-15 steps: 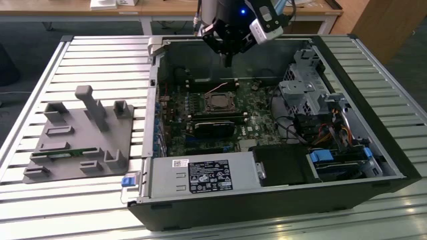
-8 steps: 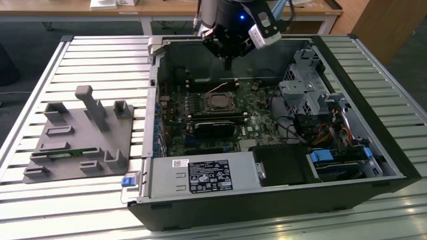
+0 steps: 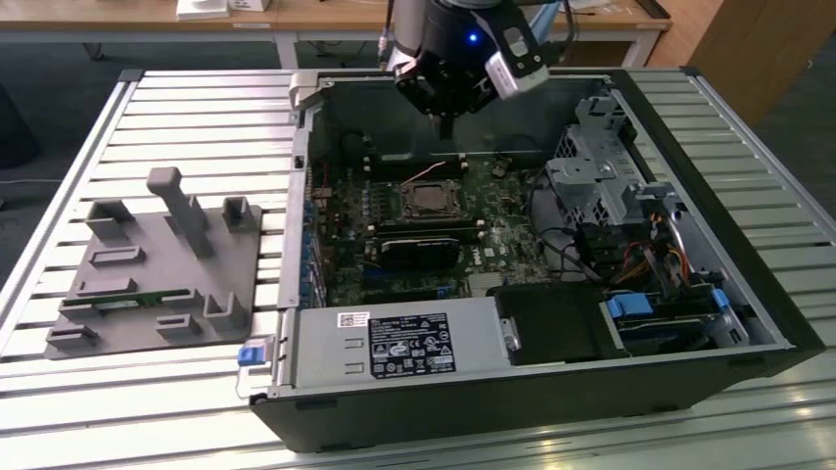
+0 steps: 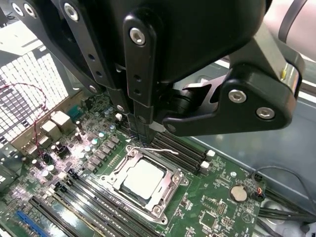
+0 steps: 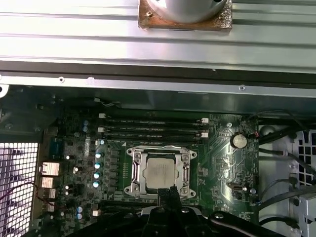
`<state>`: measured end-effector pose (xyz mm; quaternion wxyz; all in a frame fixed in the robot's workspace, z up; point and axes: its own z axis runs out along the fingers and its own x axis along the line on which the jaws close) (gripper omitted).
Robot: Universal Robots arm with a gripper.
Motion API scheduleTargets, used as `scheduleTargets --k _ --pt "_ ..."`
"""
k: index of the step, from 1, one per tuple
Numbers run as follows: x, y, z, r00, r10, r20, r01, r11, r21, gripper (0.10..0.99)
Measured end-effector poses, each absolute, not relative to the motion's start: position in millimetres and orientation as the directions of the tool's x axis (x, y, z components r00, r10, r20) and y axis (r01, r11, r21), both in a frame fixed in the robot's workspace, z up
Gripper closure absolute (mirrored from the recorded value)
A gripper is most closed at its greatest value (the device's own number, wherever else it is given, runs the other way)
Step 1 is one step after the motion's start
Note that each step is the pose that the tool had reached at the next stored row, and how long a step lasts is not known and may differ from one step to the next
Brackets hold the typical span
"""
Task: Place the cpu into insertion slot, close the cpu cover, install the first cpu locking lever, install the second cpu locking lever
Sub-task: 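Install the first cpu locking lever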
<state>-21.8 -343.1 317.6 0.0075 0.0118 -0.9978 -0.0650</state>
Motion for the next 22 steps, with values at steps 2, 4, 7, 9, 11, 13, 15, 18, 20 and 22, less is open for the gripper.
scheduleTargets --k 2,4,7,9,11,13,15,18,20,22 --pt "-22.0 -340.4 315.3 -1.000 -0.025 0.013 -0.023 0.992 0.127 0.980" --pt "-22.4 -339.2 312.9 -1.000 -0.025 0.013 -0.023 0.992 0.127 0.980" --pt "-22.5 -338.7 308.7 -1.000 -0.025 0.013 -0.023 0.991 0.135 0.980" --pt "-22.5 -338.4 305.7 -1.000 -0.025 0.013 -0.023 0.990 0.142 0.980" --pt "-22.5 -337.8 302.1 -1.000 -0.025 0.013 -0.023 0.990 0.142 0.980" --pt "-22.5 -337.1 298.9 -1.000 -0.025 0.013 -0.023 0.990 0.142 0.980" --pt "-22.5 -336.7 296.7 -1.000 -0.025 0.013 -0.023 0.990 0.142 0.980" --pt "-22.5 -336.6 295.7 -1.000 -0.025 0.013 -0.023 0.990 0.142 0.980" --pt "-22.5 -336.6 295.3 -1.000 -0.025 0.013 -0.023 0.990 0.142 0.980" --pt "-22.5 -336.6 295.0 -1.000 -0.025 0.013 -0.023 0.990 0.142 0.980"
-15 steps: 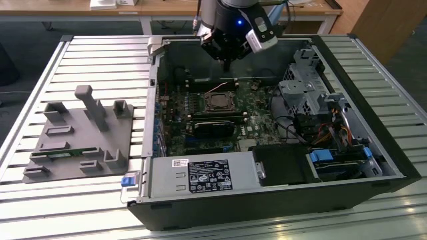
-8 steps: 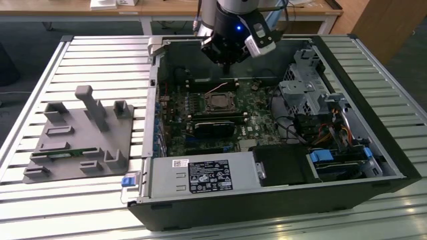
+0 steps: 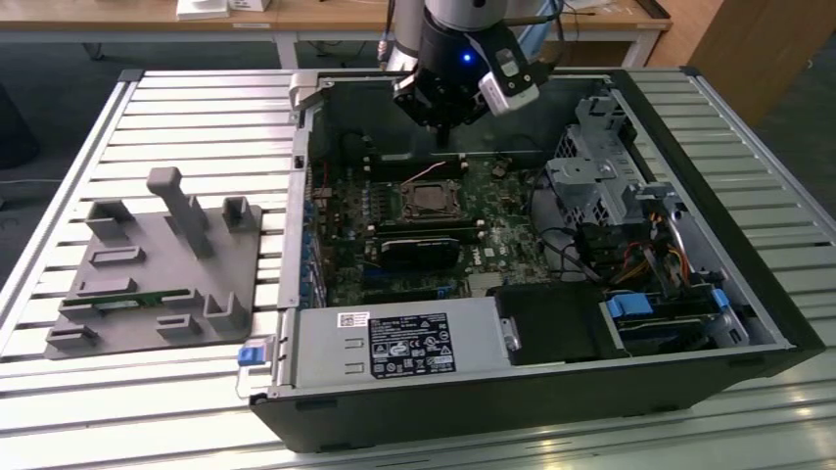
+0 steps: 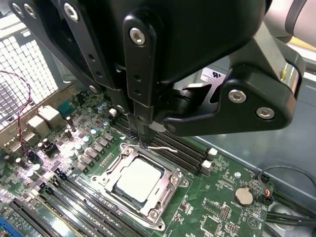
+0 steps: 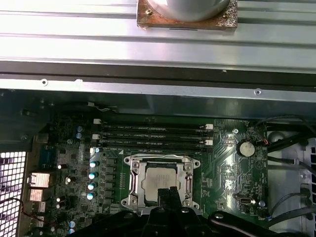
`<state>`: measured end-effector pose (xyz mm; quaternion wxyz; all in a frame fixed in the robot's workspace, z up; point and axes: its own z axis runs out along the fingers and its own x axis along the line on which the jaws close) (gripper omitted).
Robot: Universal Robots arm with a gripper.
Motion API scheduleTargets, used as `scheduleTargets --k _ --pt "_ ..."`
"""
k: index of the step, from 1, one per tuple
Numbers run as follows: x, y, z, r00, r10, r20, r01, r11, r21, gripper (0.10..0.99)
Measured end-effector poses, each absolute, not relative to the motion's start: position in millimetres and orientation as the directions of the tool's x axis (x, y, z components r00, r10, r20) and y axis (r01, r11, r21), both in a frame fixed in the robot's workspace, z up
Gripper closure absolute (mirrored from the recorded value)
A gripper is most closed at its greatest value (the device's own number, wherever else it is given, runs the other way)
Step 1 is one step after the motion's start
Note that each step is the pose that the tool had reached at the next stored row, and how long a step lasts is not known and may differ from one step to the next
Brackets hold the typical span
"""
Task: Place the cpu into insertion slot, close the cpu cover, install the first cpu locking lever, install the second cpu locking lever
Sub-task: 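Install the first cpu locking lever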
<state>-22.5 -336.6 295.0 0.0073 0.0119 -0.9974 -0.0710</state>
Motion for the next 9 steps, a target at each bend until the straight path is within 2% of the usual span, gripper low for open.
scheduleTargets --k 9 --pt "-22.5 -336.4 290.9 -1.000 -0.025 0.013 -0.023 0.990 0.142 0.980"
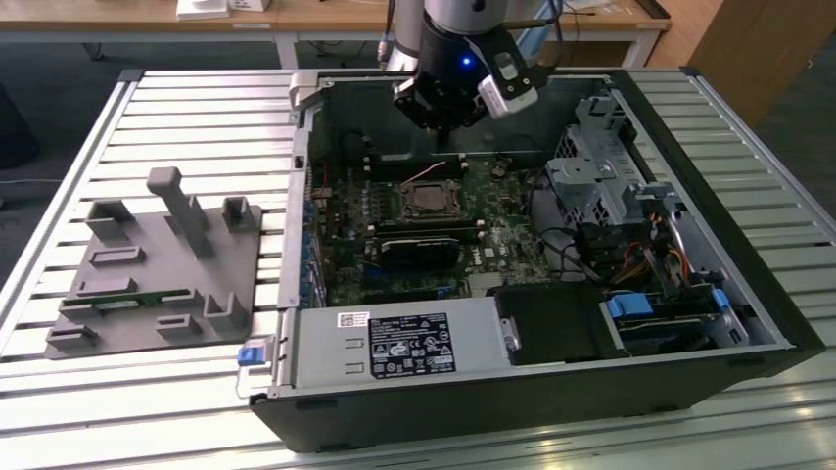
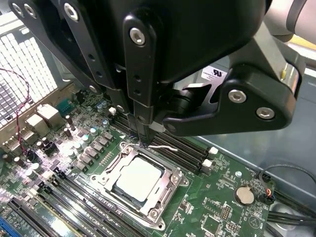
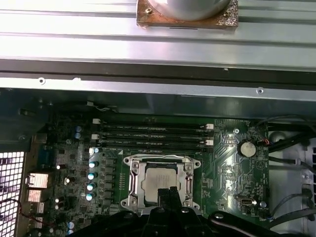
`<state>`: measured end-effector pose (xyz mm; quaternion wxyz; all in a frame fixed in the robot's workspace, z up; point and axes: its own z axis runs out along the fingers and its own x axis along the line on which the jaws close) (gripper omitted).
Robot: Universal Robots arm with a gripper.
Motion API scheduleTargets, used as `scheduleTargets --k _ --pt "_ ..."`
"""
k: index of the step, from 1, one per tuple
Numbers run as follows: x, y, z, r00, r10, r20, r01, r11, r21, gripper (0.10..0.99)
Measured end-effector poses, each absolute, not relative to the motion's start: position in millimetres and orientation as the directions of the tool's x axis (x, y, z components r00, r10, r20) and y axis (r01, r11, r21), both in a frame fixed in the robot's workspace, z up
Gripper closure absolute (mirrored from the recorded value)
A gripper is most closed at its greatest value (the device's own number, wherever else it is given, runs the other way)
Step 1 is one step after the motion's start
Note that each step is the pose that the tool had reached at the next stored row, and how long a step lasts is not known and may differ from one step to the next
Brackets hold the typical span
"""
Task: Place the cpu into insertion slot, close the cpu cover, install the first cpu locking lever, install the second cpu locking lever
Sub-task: 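Install the first cpu locking lever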
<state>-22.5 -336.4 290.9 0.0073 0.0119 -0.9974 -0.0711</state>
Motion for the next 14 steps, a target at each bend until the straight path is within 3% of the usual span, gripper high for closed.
scheduleTargets --k 14 --pt "-22.5 -332.7 279.2 -1.000 -0.029 0.013 -0.026 0.989 0.143 0.980"
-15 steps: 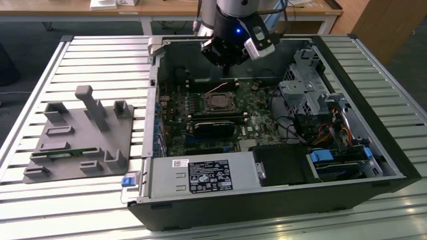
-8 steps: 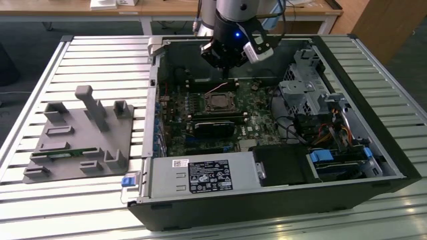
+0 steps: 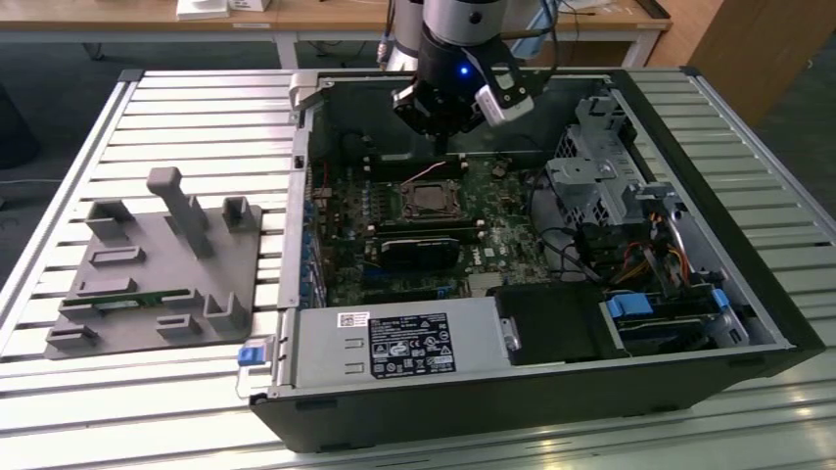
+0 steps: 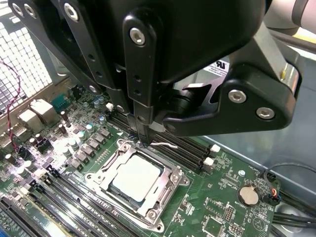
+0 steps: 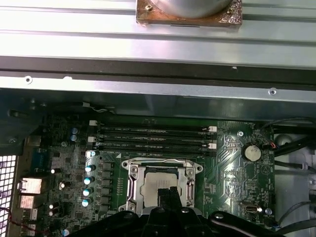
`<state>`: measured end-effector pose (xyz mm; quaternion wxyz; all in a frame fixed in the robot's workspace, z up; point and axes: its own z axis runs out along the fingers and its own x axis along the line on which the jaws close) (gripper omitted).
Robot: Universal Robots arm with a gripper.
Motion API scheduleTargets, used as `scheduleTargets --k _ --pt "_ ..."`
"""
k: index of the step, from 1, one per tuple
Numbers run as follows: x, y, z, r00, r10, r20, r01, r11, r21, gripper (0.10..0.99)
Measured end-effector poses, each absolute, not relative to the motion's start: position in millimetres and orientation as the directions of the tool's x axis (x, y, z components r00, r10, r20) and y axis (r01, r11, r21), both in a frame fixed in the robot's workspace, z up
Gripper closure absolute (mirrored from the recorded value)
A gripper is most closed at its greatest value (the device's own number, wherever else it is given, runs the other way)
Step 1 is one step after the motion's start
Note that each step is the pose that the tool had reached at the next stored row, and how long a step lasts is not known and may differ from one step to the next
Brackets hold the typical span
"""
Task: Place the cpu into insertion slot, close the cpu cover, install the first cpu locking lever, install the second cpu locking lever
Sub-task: 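Install the first cpu locking lever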
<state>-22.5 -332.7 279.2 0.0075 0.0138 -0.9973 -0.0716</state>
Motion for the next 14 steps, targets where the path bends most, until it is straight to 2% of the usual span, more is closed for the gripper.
scheduleTargets --k 14 --pt "-22.5 -332.5 275.3 -1.000 -0.029 0.013 -0.027 0.989 0.143 0.980"
